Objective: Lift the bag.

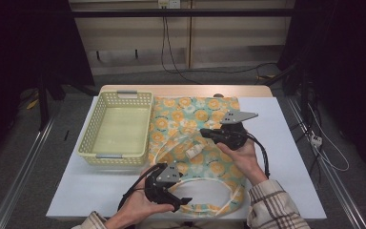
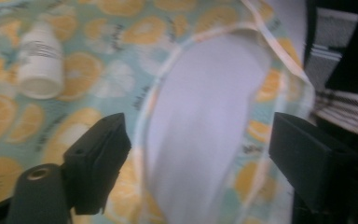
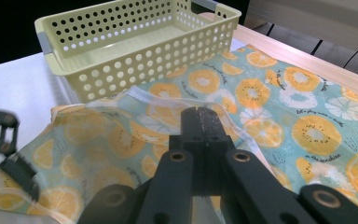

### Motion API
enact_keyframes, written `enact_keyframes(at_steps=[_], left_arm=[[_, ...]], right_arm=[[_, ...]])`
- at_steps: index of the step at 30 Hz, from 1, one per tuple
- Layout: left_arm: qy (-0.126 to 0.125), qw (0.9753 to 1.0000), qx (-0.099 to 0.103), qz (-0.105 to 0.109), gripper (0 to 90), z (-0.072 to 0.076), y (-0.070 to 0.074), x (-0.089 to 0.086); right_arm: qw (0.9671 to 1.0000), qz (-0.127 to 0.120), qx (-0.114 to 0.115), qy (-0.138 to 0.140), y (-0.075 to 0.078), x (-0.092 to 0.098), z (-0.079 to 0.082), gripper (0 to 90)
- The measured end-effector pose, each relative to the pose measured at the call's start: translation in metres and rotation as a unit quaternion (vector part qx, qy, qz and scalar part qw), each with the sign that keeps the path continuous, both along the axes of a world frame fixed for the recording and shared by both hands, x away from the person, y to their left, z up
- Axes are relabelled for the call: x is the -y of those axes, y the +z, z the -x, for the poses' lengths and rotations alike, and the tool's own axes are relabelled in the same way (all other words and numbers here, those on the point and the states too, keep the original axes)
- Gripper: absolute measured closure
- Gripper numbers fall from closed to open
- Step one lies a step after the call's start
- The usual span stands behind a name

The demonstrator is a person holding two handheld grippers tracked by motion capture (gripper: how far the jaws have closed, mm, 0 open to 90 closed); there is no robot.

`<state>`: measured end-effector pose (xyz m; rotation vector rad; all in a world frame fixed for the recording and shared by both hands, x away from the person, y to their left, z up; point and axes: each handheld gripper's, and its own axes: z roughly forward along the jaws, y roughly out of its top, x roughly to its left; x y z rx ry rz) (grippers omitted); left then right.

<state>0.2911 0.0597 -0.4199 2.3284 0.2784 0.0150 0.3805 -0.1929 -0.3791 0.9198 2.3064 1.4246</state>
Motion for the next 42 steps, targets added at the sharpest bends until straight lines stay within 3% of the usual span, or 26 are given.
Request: enact_keyframes(at_steps=[2, 4, 6, 7, 9, 10, 11, 15, 16, 17, 18, 19, 20, 21, 22, 23, 28, 30, 33, 35, 37, 39, 42], left_arm=[[-0.005, 0.9999, -0.002, -0.010, 24.2, 0.005, -0.003, 0.003], [-0.023, 0.9996, -0.017, -0.002, 25.4, 0.008, -0.010, 0.006], [-0.041, 0.9987, -0.027, -0.016, 27.9, 0.011, -0.015, 0.008], [-0.038, 0.9984, -0.025, -0.033, 28.5, 0.013, -0.016, 0.009], [-0.050, 0.9977, -0.033, -0.032, 31.4, 0.014, -0.021, 0.011], [-0.056, 0.9968, -0.025, -0.050, 33.5, 0.014, -0.022, 0.011], [-0.053, 0.9968, -0.024, -0.055, 36.1, 0.015, -0.024, 0.011], [-0.066, 0.9962, -0.025, -0.050, 44.1, 0.012, -0.025, 0.011], [-0.071, 0.9959, -0.019, -0.052, 44.6, 0.011, -0.025, 0.010], [-0.064, 0.9952, -0.003, -0.073, 46.9, 0.012, -0.023, 0.011], [-0.068, 0.9950, 0.001, -0.073, 48.8, 0.012, -0.023, 0.011], [-0.075, 0.9952, -0.008, -0.063, 50.2, 0.012, -0.024, 0.012], [-0.079, 0.9946, -0.012, -0.066, 51.9, 0.012, -0.023, 0.012], [-0.070, 0.9908, 0.010, -0.116, 53.3, 0.013, -0.016, 0.012], [-0.074, 0.9943, -0.004, -0.077, 54.4, 0.013, -0.021, 0.013], [-0.080, 0.9946, -0.009, -0.065, 56.9, 0.014, -0.022, 0.014], [-0.077, 0.9946, -0.014, -0.068, 68.8, 0.014, -0.021, 0.013], [-0.074, 0.9948, -0.011, -0.069, 81.1, 0.013, -0.021, 0.012], [-0.076, 0.9951, 0.002, -0.062, 86.1, 0.019, -0.022, 0.012], [-0.077, 0.9944, 0.005, -0.073, 90.0, 0.020, -0.020, 0.012], [-0.073, 0.9950, -0.008, -0.067, 90.0, 0.018, -0.021, 0.011], [-0.061, 0.9961, -0.006, -0.065, 90.0, 0.014, -0.020, 0.009], [-0.044, 0.9984, -0.026, -0.024, 90.0, 0.002, -0.015, 0.001]], right_arm=[[1.0000, 0.000, 0.001, 0.002, 0.000, 0.000, 0.001, 90.0], [1.0000, 0.000, 0.001, 0.001, 0.001, 0.000, 0.001, 90.0], [1.0000, 0.000, 0.001, 0.001, 0.001, 0.001, 0.001, 90.0], [1.0000, 0.000, 0.001, 0.001, 0.001, 0.001, 0.001, 90.0], [1.0000, -0.001, 0.001, 0.000, 0.001, 0.001, 0.000, 90.0], [1.0000, 0.001, 0.001, 0.000, 0.000, 0.001, 0.000, 90.0], [1.0000, 0.000, 0.000, -0.001, 0.000, 0.001, 0.001, 90.0], [1.0000, 0.001, 0.002, -0.002, 0.001, 0.001, 0.001, 90.0], [1.0000, 0.001, 0.002, -0.001, 0.001, 0.001, 0.001, 90.0], [1.0000, 0.002, 0.003, -0.002, 0.001, 0.001, 0.002, 90.0], [1.0000, 0.002, 0.002, -0.001, 0.001, 0.001, 0.002, 90.0], [1.0000, 0.002, 0.002, -0.001, 0.001, 0.000, 0.002, 90.0], [1.0000, 0.002, 0.002, -0.001, 0.001, 0.000, 0.002, 90.0], [1.0000, 0.003, 0.002, -0.001, 0.001, 0.000, 0.002, 90.0], [1.0000, 0.003, 0.001, -0.001, 0.001, 0.000, 0.002, 90.0], [1.0000, 0.003, 0.002, -0.001, 0.001, 0.000, 0.002, 90.0], [1.0000, 0.003, 0.003, -0.001, 0.001, 0.001, 0.002, 90.0], [1.0000, 0.003, 0.003, -0.001, 0.002, 0.000, 0.002, 90.0], [1.0000, 0.003, 0.004, -0.002, 0.002, 0.001, 0.002, 90.0], [1.0000, 0.002, 0.004, -0.003, 0.002, 0.001, 0.002, 90.0], [1.0000, 0.002, 0.004, -0.003, 0.002, 0.001, 0.002, 90.0], [1.0000, 0.002, 0.005, -0.003, 0.002, 0.001, 0.002, 90.0], [1.0000, 0.001, 0.005, -0.003, 0.003, 0.001, 0.002, 90.0]])
